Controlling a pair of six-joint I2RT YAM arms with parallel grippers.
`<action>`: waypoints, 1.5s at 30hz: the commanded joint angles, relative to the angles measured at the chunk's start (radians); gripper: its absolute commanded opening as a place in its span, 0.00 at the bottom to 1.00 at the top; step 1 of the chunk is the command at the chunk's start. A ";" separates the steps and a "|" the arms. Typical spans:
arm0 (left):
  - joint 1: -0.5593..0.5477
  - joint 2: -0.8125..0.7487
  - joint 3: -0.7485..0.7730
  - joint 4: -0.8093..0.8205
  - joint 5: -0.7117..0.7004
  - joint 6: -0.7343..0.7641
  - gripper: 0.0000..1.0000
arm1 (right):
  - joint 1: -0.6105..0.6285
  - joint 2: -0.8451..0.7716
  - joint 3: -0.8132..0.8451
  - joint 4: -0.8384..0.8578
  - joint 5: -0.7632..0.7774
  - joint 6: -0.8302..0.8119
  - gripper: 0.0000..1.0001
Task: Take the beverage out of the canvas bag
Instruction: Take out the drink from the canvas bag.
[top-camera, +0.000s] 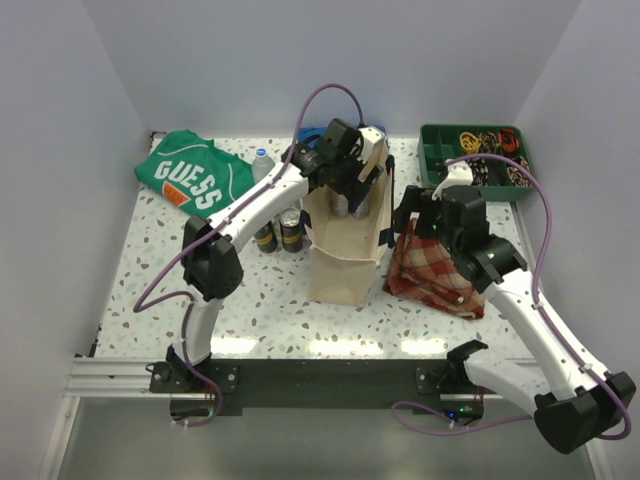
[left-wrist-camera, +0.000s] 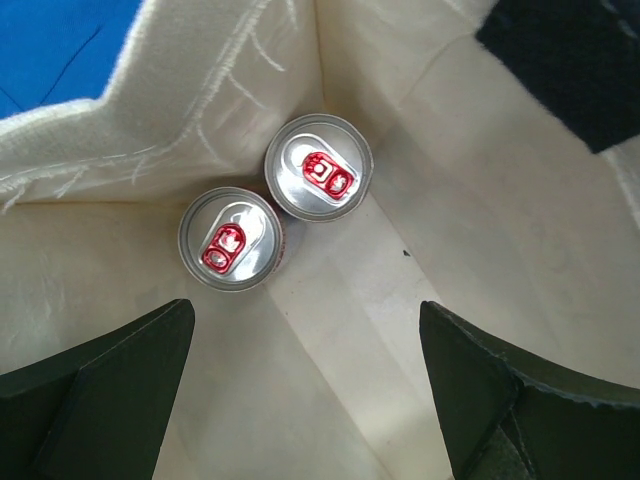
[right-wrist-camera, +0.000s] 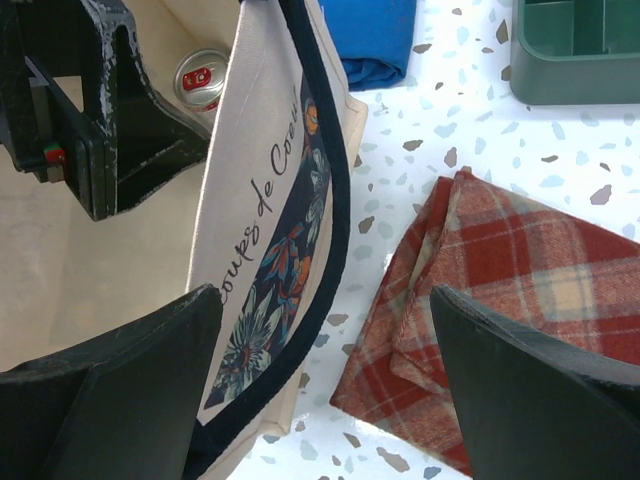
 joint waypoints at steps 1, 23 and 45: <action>0.043 0.008 0.015 0.033 0.014 -0.038 1.00 | -0.003 0.007 0.010 0.012 0.024 -0.020 0.90; 0.089 0.105 0.047 0.073 0.119 -0.028 1.00 | -0.001 0.044 0.025 0.012 0.047 -0.050 0.91; 0.126 0.142 0.037 0.168 0.097 -0.026 0.98 | -0.003 0.079 0.036 0.019 0.060 -0.070 0.92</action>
